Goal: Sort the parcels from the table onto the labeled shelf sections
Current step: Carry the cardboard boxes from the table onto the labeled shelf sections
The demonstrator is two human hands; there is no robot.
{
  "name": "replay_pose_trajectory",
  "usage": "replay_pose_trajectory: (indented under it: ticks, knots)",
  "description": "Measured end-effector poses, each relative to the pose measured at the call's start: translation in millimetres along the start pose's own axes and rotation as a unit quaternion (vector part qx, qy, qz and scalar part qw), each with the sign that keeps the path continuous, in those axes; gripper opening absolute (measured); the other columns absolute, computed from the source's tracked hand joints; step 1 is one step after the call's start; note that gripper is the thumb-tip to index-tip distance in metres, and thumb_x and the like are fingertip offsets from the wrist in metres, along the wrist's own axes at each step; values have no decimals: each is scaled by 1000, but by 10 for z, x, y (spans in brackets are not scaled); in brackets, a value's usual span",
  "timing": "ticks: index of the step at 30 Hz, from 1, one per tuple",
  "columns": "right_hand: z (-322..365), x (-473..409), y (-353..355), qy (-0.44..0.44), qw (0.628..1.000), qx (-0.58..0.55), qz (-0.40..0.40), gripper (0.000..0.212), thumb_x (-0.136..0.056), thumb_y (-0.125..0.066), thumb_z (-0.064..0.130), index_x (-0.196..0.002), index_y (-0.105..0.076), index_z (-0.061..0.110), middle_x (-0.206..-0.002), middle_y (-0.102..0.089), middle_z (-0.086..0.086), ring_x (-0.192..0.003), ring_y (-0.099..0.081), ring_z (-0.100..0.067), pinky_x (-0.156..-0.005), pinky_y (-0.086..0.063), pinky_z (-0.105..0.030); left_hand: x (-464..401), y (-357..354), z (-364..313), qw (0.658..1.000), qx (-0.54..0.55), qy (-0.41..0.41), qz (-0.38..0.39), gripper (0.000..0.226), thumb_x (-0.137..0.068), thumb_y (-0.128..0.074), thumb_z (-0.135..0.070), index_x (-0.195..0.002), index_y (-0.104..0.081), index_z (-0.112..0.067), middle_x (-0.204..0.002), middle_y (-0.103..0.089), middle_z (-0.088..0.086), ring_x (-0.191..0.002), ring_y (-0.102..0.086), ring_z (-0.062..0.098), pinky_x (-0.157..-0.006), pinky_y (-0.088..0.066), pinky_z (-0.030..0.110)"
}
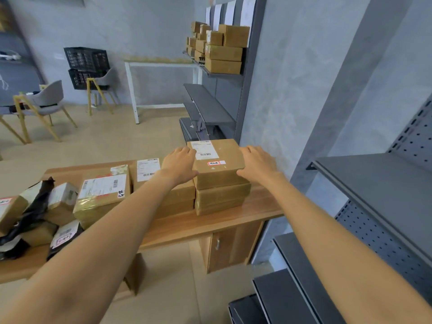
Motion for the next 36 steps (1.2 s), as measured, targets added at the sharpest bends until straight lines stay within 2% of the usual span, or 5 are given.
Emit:
replay_pose_trajectory:
  ticks: [10, 16, 26, 32, 36]
  knots:
    - [-363, -1008, -799, -72, 994, -64, 53, 68, -84, -65, 31, -144, -37, 15, -145, -41, -6, -127, -43, -31, -97, -41, -40, -1192, -858, 433, 996, 71, 18, 59, 63, -87, -63, -40, -138, -43, -10, -138, -49, 10, -128, -43, 29, -95, -42, 40]
    - [-725, -1393, -1287, -181, 950, -239, 88, 77, -81, -70, 36, -146, -36, 16, -146, -41, -7, -132, -41, -29, -103, -41, -41, -1559, -1251, 610, 968, 215, 103, 81, 64, -89, -63, -37, -142, -41, -9, -140, -49, 13, -129, -43, 30, -99, -39, 41]
    - [-1262, -1652, -1982, -336, 813, -456, 131, 80, -84, -68, 48, -148, -34, 13, -148, -41, -3, -132, -44, -24, -106, -37, -34, -1619, -2132, 799, 753, 545, 350, 113, 61, -86, -69, -40, -130, -50, -2, -130, -58, 6, -116, -56, 21, -85, -41, 27]
    - [-1310, -1658, -2405, -352, 715, -550, 250, 60, -78, -71, 57, -124, -57, 20, -118, -66, 2, -107, -62, -19, -95, -50, -38, -1592, -2388, 748, 673, 619, 383, 131, 65, -79, -68, -58, -123, -60, -10, -112, -67, 0, -93, -64, 13, -71, -46, 23]
    - [-1275, -1637, -2475, -351, 690, -576, 263, 60, -73, -72, 61, -117, -61, 22, -115, -69, 0, -106, -65, -19, -96, -51, -38, -1586, -2436, 667, 635, 654, 388, 139, 67, -79, -68, -57, -126, -60, -9, -109, -69, 2, -89, -67, 12, -63, -49, 21]
Point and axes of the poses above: each hand's wrist, its own x-axis away from the middle knuckle, its own y-axis out of the back of the hand, z = x × y, the point moved 7 cm from there along -x, towards the middle knuckle
